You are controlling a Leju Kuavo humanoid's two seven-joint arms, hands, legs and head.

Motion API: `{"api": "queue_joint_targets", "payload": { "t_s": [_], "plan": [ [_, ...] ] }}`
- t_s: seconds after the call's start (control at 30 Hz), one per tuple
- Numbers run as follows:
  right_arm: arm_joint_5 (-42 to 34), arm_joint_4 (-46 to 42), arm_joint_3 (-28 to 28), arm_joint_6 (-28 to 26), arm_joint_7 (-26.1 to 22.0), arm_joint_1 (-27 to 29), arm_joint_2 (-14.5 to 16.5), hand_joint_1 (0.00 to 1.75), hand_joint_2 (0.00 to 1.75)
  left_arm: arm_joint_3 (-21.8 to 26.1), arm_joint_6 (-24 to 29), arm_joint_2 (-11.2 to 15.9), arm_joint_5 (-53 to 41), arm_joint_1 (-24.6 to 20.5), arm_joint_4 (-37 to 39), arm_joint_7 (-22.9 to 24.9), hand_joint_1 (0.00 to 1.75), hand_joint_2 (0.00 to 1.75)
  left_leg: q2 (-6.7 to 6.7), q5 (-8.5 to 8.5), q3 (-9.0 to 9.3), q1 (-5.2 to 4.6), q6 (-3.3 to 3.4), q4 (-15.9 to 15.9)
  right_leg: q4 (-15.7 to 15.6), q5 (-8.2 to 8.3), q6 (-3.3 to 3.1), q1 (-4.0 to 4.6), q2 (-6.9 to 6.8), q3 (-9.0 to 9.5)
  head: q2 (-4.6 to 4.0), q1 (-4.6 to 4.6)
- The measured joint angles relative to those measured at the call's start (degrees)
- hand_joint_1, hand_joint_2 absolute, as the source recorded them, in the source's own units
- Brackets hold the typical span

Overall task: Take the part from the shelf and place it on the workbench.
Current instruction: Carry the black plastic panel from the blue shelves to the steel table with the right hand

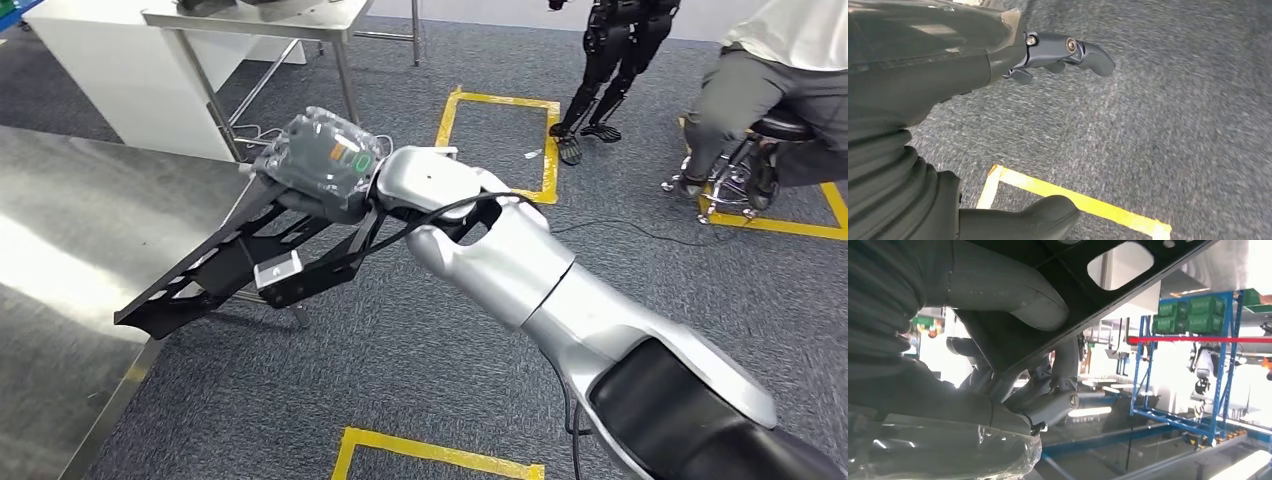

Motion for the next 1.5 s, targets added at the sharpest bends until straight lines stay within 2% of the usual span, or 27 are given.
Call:
{"api": "queue_joint_targets", "payload": {
  "t_s": [0.07, 0.1, 0.13, 0.2, 0.27, 0.33, 0.4, 0.43, 0.47, 0.57, 0.63, 0.7, 0.73, 0.8, 0.87, 0.93, 0.97, 1.0, 1.03, 1.1, 1.17, 1.23, 1.3, 1.37, 1.43, 1.47, 1.5],
  "plan": [
    [0.3, 0.0, -0.6, 0.0, 0.8, -1.5, -0.4, 1.75, 1.75, 0.0, 0.0, 0.1, -0.1, -0.1, 0.0, 0.0, 0.00, 1.75, 2.68, 2.49, 3.95, -0.50, 0.56, -7.2, 0.0, -0.24, 0.30, 0.50, -1.03, 0.10, 0.00, 0.03],
    [0.5, 0.0, -0.9, 0.0, 1.1, -2.3, -0.7, 1.75, 1.75, 0.0, 0.0, 0.1, -0.2, -0.2, 0.0, 0.0, 0.00, 1.75, 3.58, 3.08, 5.23, -0.76, 0.92, -9.6, 0.0, -0.38, 0.54, 0.76, -1.56, 0.16, 0.00, 0.06],
    [0.7, 0.0, -1.3, 0.0, 1.4, -2.9, -0.9, 1.75, 1.75, 0.0, 0.0, 0.1, -0.2, -0.2, 0.0, 0.0, 0.00, 1.75, 3.65, 2.95, 5.42, -1.03, 1.23, -10.2, 0.0, -0.51, 0.78, 0.92, -2.09, 0.23, 0.00, 0.14],
    [1.0, 0.0, -1.8, 0.0, 1.7, -3.9, -1.1, 1.75, 1.75, 0.0, 0.0, 0.1, -0.3, -0.2, 0.0, 0.0, 0.00, 1.75, 2.20, 3.19, 5.54, -0.99, 1.89, -10.5, 0.1, -0.81, 1.29, 0.96, -2.82, 0.38, 0.00, 0.23],
    [1.4, 0.0, -2.2, 0.0, 2.2, -4.7, -1.4, 1.75, 1.75, 0.1, 0.1, 0.1, -0.4, -0.2, 0.0, 0.0, 0.00, 1.75, 0.93, 3.58, 5.99, -0.76, 2.59, -11.2, 2.5, -2.09, 1.63, 0.76, -0.76, -0.57, 0.00, 0.28],
    [1.9, 0.1, -2.8, 0.0, 2.7, -5.5, -1.8, 1.75, 1.75, 0.1, 0.1, 0.1, -0.5, -0.4, 0.0, -0.1, 0.00, 1.75, -0.42, 3.81, 6.14, -0.63, 3.08, -11.4, 9.0, -4.75, 1.45, 0.38, 2.24, -3.74, 0.00, 0.38],
    [2.5, 0.4, -3.2, 0.1, 3.1, -5.9, -2.3, 1.75, 1.75, 0.1, 0.0, 0.2, -0.7, -0.6, 0.0, -0.1, 0.00, 1.75, -2.10, 3.85, 6.12, -0.61, 3.22, -11.4, 15.7, -6.72, 1.48, 0.19, 3.19, -7.38, 0.00, 0.44],
    [2.9, 0.7, -3.3, 0.2, 3.2, -6.1, -2.5, 1.75, 1.75, 0.1, 0.0, 0.2, -0.8, -0.5, 0.0, -0.1, 0.00, 1.75, -2.99, 3.85, 6.12, -0.60, 3.21, -11.4, 16.8, -6.64, 1.76, 0.13, 3.33, -8.16, 0.00, 0.46],
    [3.4, 0.9, -3.4, 0.3, 3.2, -6.4, -2.6, 1.75, 1.75, 0.1, 0.0, 0.2, -1.0, -0.5, 0.0, -0.1, 0.00, 1.75, -3.85, 3.86, 6.13, -0.58, 3.17, -11.3, 15.4, -5.61, 2.22, 0.04, 3.48, -7.77, 0.00, 0.46],
    [4.5, 1.8, -3.9, 0.4, 3.5, -7.8, -2.7, 1.75, 1.75, 0.1, -0.1, 0.1, -1.1, -0.5, 0.0, 0.1, 0.00, 1.75, -6.05, 3.73, 5.94, -0.61, 2.62, -10.9, 3.9, -0.74, 3.40, -0.66, 5.78, -2.84, 0.00, 0.49],
    [4.8, 2.2, -4.1, 0.4, 3.6, -8.5, -2.7, 1.75, 1.75, 0.1, -0.1, 0.2, -1.2, -0.5, 0.0, 0.3, 0.00, 1.75, -6.94, 3.58, 5.69, -0.66, 2.08, -10.7, 0.5, 0.46, 3.21, -0.91, 6.80, -1.23, 0.00, 0.36],
    [5.4, 2.5, -4.3, 0.3, 3.7, -8.8, -2.7, 1.75, 1.75, 0.1, -0.2, 0.2, -1.3, -0.3, 0.0, 0.3, 0.00, 1.75, -7.68, 3.64, 5.52, -0.37, 1.51, -10.8, 0.5, 0.58, 2.52, -0.72, 6.00, -1.05, 0.00, 0.22],
    [5.7, 2.7, -4.3, 0.3, 3.8, -9.0, -2.6, 1.75, 1.75, 0.1, -0.2, 0.2, -1.3, -0.2, 0.0, 0.3, 0.00, 1.75, -7.74, 3.57, 5.38, -0.22, 1.19, -10.8, 0.4, 0.66, 2.15, -0.72, 5.52, -1.00, 0.00, 0.23],
    [6.2, 3.2, -4.4, 0.3, 3.9, -9.3, -2.4, 1.75, 1.75, 0.1, -0.2, 0.2, -1.6, 0.0, 0.0, 0.3, 0.00, 1.75, -5.40, 2.35, 4.48, -0.22, 0.64, -9.0, 0.2, 0.81, 1.45, -0.83, 4.66, -0.89, 0.00, -0.02],
    [6.4, 3.8, -4.5, 0.2, 3.7, -9.5, -2.3, 1.75, 1.75, 0.1, 0.0, 0.1, -1.9, -0.1, 0.0, 0.4, 0.00, 1.75, -2.10, -0.71, 1.72, -0.25, 0.23, -3.2, 0.2, 0.71, 0.92, -0.66, 3.82, -0.81, 0.00, -0.29],
    [6.6, 4.3, -4.6, -0.3, 3.4, -9.4, -2.2, 1.75, 1.75, 0.0, 0.4, 0.1, -2.1, -0.2, 0.0, 0.4, 0.00, 1.75, -1.14, -3.26, -1.79, -0.14, -0.01, 3.6, 0.2, 0.54, 0.58, -0.38, 2.75, -0.76, 0.00, -0.30],
    [6.7, 4.6, -4.6, -0.5, 3.2, -9.3, -2.1, 1.75, 1.75, 0.0, 0.7, 0.1, -2.2, -0.2, 0.0, 0.4, 0.00, 1.75, -1.02, -3.33, -2.67, -0.14, -0.04, 5.1, 0.2, 0.44, 0.47, -0.29, 2.19, -0.73, 0.00, -0.32],
    [6.8, 4.8, -4.6, -0.6, 3.1, -9.2, -2.1, 1.75, 1.75, 0.0, 0.9, 0.1, -2.2, -0.1, 0.0, 0.4, 0.00, 1.75, -0.89, -2.28, -2.34, -0.15, 0.02, 4.1, 0.2, 0.36, 0.39, -0.22, 1.66, -0.66, 0.00, -0.32],
    [6.9, 5.0, -4.6, -0.6, 3.0, -9.1, -2.0, 1.75, 1.75, 0.0, 1.0, 0.1, -2.2, -0.1, 0.0, 0.4, 0.00, 1.75, -0.48, -0.45, -0.90, -0.18, 0.18, 1.1, 0.2, 0.24, 0.35, -0.15, 1.15, -0.55, 0.00, -0.31],
    [6.9, 5.2, -4.8, -0.7, 2.9, -9.1, -1.8, 1.75, 1.75, 0.0, 1.1, 0.1, -2.2, -0.2, 0.0, 0.4, 0.00, 1.75, 1.87, 2.70, 3.03, -0.57, 0.74, -6.6, 0.2, -0.06, 0.48, 0.26, 0.26, -0.31, 0.00, -0.28],
    [6.9, 5.3, -4.9, -0.8, 2.8, -9.2, -1.7, 1.75, 1.75, 0.0, 1.5, 0.1, -2.3, -0.3, 0.0, 0.1, 0.00, 1.75, 3.12, 3.44, 4.76, -1.11, 1.38, -10.1, 0.2, -0.37, 0.88, 0.71, -0.58, -0.12, 0.00, -0.19],
    [7.1, 5.4, -5.0, -0.9, 2.5, -9.2, -1.6, 1.75, 1.75, 0.0, 2.4, 0.1, -2.4, -0.4, 0.0, -0.7, 0.00, 1.75, 1.88, 3.40, 4.85, -1.32, 1.92, -10.3, 0.0, -0.63, 1.35, 0.88, -1.56, 0.22, 0.00, -0.11],
    [7.4, 5.4, -5.1, -1.4, 1.9, -9.2, -1.5, 1.75, 1.75, 0.0, 3.6, 0.0, -2.8, -0.4, 0.0, -1.8, 0.00, 1.75, 0.73, 3.72, 5.44, -1.02, 2.56, -11.0, 1.3, -1.55, 1.75, 0.81, -0.54, -0.15, 0.00, -0.03],
    [7.6, 5.5, -5.1, -2.2, 1.1, -9.1, -1.5, 1.75, 1.75, 0.0, 4.3, 0.0, -3.1, -0.5, 0.0, -2.9, 0.00, 1.75, -0.41, 3.99, 5.92, -0.66, 3.15, -11.5, 6.9, -4.07, 1.65, 0.48, 2.04, -2.74, 0.00, 0.16],
    [7.9, 5.5, -5.1, -3.0, 0.3, -8.6, -1.7, 1.75, 1.75, 0.0, 5.1, -0.1, -3.5, -0.7, 0.0, -3.6, 0.00, 1.75, -1.58, 3.99, 5.95, -0.62, 3.37, -11.5, 14.4, -6.71, 1.54, 0.21, 3.24, -6.56, 0.00, 0.33],
    [8.2, 5.5, -5.0, -3.2, 0.0, -8.2, -1.8, 1.75, 1.75, 0.0, 5.5, -0.1, -3.7, -0.7, 0.0, -3.8, 0.00, 1.75, -2.20, 3.97, 5.97, -0.61, 3.37, -11.5, 16.3, -6.94, 1.82, 0.08, 3.37, -7.75, 0.00, 0.34],
    [8.4, 5.5, -4.8, -3.4, -0.4, -7.9, -1.8, 1.75, 1.75, 0.0, 5.9, -0.2, -3.9, -0.7, 0.0, -3.9, 0.00, 1.75, -2.74, 3.95, 5.99, -0.60, 3.35, -11.5, 15.9, -6.28, 2.27, -0.01, 3.42, -7.92, 0.00, 0.35]
  ]
}}
